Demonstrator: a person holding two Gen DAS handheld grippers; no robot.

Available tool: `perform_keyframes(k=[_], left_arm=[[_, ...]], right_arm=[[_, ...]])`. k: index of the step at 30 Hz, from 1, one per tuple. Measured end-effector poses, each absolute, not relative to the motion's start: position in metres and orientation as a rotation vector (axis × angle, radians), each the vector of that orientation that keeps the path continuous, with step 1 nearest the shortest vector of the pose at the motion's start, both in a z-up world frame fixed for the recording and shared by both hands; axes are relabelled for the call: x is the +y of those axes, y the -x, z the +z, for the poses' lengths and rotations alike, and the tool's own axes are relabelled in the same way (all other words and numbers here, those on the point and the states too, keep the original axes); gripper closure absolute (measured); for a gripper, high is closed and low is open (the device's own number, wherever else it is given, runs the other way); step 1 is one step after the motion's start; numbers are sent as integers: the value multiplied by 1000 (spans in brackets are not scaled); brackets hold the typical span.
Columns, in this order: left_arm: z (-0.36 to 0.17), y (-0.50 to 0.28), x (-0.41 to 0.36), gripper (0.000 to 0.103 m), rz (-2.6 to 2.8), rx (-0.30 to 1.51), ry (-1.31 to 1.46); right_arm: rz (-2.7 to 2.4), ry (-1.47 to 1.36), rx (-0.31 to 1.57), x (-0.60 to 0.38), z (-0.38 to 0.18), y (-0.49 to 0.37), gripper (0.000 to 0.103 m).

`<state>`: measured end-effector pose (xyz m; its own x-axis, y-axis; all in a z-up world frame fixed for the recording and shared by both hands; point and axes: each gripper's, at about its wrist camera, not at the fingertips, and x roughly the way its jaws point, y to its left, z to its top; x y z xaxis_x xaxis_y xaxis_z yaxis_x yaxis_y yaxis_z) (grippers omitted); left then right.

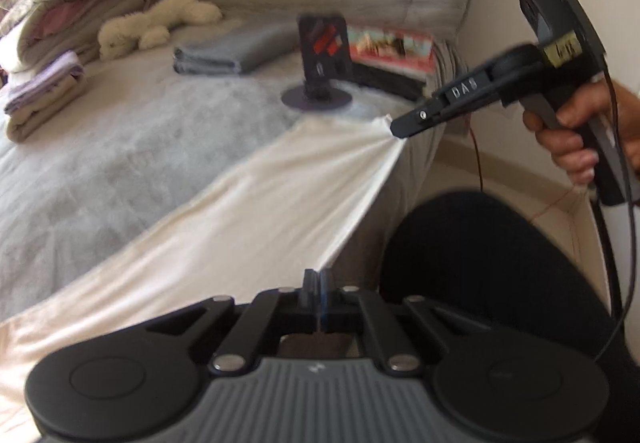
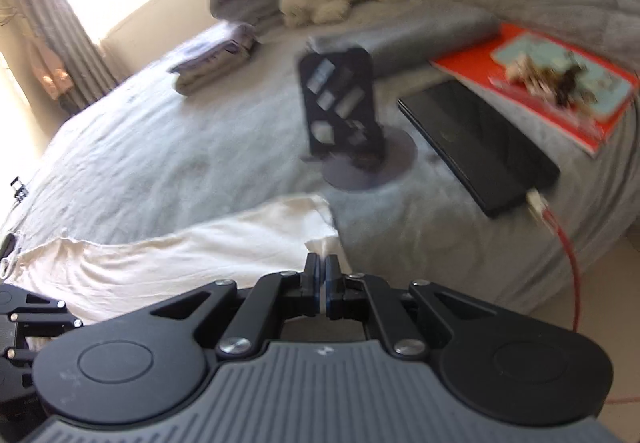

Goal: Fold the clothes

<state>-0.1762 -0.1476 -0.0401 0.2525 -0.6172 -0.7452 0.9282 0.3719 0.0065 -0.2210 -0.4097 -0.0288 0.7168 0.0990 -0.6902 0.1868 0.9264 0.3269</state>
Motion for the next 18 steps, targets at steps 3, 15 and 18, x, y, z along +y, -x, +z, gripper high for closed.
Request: perform_keyframes(k=[3, 15, 18], left_arm=[[-47, 178, -148, 102, -1101, 739, -511], [-24, 157, -97, 63, -1030, 788, -349], [-22, 142, -78, 61, -968, 785, -341]], right_arm=[[-98, -379, 844, -411, -47, 216, 103], [-25, -363, 788, -397, -18, 214, 64], [-9, -329, 779, -387, -16, 204, 62]])
